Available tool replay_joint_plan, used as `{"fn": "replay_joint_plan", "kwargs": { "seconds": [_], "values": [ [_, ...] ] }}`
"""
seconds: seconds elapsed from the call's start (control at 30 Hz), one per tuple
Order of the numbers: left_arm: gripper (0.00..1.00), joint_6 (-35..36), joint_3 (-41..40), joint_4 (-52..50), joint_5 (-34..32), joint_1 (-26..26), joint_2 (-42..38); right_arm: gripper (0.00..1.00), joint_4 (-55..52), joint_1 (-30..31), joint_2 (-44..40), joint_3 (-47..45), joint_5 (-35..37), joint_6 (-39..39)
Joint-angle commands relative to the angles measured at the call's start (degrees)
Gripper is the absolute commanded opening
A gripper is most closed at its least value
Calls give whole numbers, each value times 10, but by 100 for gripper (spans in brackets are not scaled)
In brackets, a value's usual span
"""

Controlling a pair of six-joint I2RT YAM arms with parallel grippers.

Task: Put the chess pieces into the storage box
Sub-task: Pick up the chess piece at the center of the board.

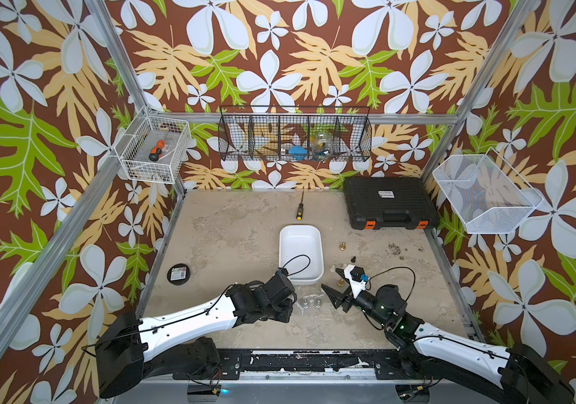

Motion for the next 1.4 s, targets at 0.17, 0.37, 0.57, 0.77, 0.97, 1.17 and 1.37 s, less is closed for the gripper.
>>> {"fn": "replay_joint_plan", "kwargs": {
  "seconds": [0.17,0.37,0.57,0.77,0.97,1.17,1.37],
  "values": [
    [39,-18,-14,9,-28,-1,28,80,9,1,-16,-5,3,-11],
    [39,-16,-27,21,-39,-1,37,80,10,3,-18,-6,2,-11],
    [36,-13,-31,35,-42,-2,49,80,8,3,-12,-3,2,-11],
    [34,-11,-30,47,-47,-2,55,80,7,4,-8,-1,2,-11],
    [29,-9,-31,52,-44,-1,68,80,4,4,-6,1,3,-12],
    [22,-7,-36,57,-46,-1,76,81,4,4,-10,0,4,-11],
    [13,-8,-38,58,-47,-1,78,81,4,4,-8,2,4,-11]
  ]
}}
